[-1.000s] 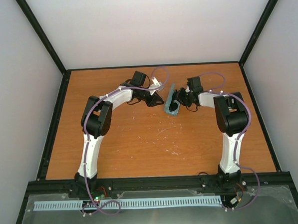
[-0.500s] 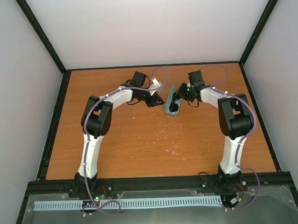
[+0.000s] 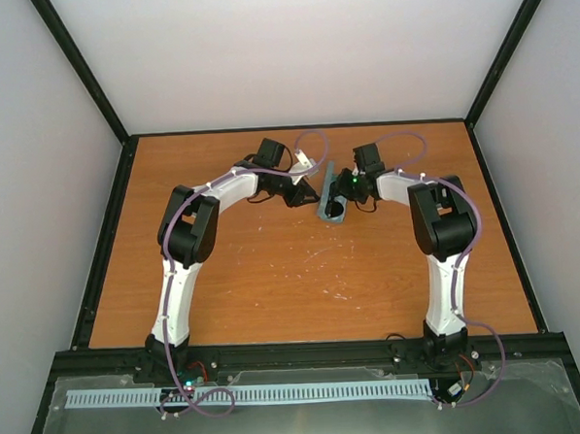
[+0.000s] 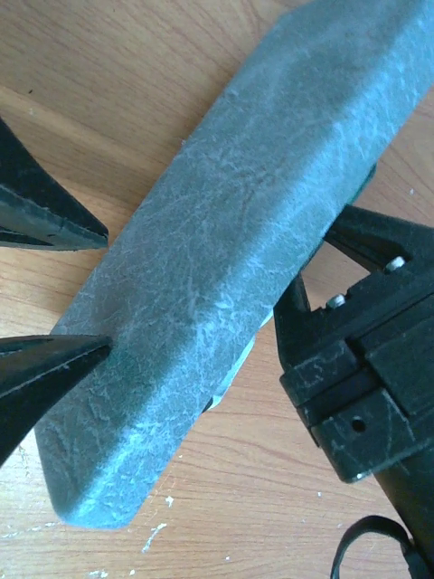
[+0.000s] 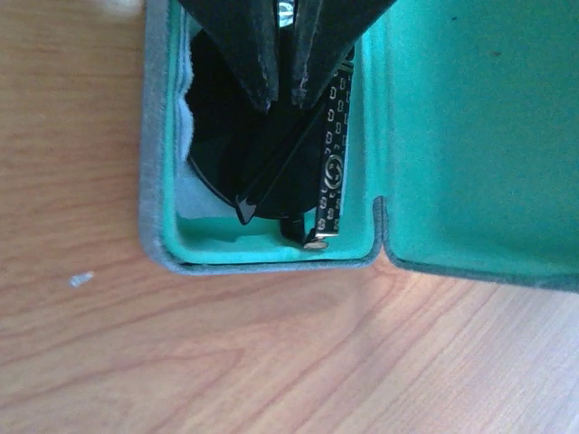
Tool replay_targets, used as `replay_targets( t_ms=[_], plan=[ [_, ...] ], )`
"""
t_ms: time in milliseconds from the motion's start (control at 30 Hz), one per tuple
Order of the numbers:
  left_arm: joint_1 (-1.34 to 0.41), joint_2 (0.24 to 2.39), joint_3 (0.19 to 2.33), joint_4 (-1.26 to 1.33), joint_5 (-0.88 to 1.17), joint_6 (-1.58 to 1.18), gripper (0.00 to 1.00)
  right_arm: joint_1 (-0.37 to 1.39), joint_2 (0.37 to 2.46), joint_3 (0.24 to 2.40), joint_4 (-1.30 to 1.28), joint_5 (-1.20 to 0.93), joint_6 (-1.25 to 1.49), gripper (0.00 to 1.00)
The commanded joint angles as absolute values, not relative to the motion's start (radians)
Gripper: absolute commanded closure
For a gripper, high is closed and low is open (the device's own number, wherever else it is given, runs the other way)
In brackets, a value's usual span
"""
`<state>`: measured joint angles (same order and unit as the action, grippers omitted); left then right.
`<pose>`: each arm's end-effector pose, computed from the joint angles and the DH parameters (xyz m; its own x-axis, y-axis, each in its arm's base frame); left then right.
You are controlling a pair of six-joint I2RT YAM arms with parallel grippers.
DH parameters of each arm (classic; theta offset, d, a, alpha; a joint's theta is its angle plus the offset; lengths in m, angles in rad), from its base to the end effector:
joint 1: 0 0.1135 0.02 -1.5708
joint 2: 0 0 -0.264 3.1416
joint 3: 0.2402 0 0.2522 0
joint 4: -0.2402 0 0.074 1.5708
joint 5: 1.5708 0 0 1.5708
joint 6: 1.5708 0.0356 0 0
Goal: Organize the sunglasses
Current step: Place the sunglasses in the sunglasses case, then close the sunglasses case at the center of the board.
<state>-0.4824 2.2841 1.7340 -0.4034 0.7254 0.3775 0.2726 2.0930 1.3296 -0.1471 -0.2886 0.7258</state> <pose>0.4242 -0.2488 0.1542 -0.4182 0.5303 -0.7375 0.9052 0.3111 -0.2896 0.4176 0.1273 0.1309 -0.8518 0.4226 -0.3096 0.1861 0.7965 0.5752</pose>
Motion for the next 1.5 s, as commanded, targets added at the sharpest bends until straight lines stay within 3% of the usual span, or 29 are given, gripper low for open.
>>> replay_targets(
  t_ms=[0, 433, 533, 633, 1133, 1467],
  plan=[
    [-0.491, 2.238, 1.734, -0.390, 0.726, 0.399, 0.72, 0.291, 2.143, 1.352, -0.173, -0.299, 0.727, 0.92],
    [-0.491, 2.214, 1.726, -0.370, 0.681, 0.400, 0.74, 0.279, 1.769, 1.288, -0.283, -0.189, 0.663, 0.81],
    [-0.491, 2.200, 1.717, -0.354, 0.675, 0.401, 0.74, 0.255, 1.720, 1.227, -0.260, -0.172, 0.664, 0.90],
    [-0.491, 2.208, 1.732, -0.351, 0.690, 0.392, 0.75, 0.244, 1.756, 1.193, -0.248, -0.185, 0.665, 0.97],
    [-0.492, 2.288, 1.814, -0.374, 0.729, 0.347, 0.75, 0.245, 1.965, 1.167, -0.112, -0.216, 0.678, 0.97],
    [-0.494, 2.401, 1.931, -0.420, 0.818, 0.285, 0.75, 0.244, 1.984, 1.144, -0.067, -0.279, 0.676, 0.97]
  ],
)
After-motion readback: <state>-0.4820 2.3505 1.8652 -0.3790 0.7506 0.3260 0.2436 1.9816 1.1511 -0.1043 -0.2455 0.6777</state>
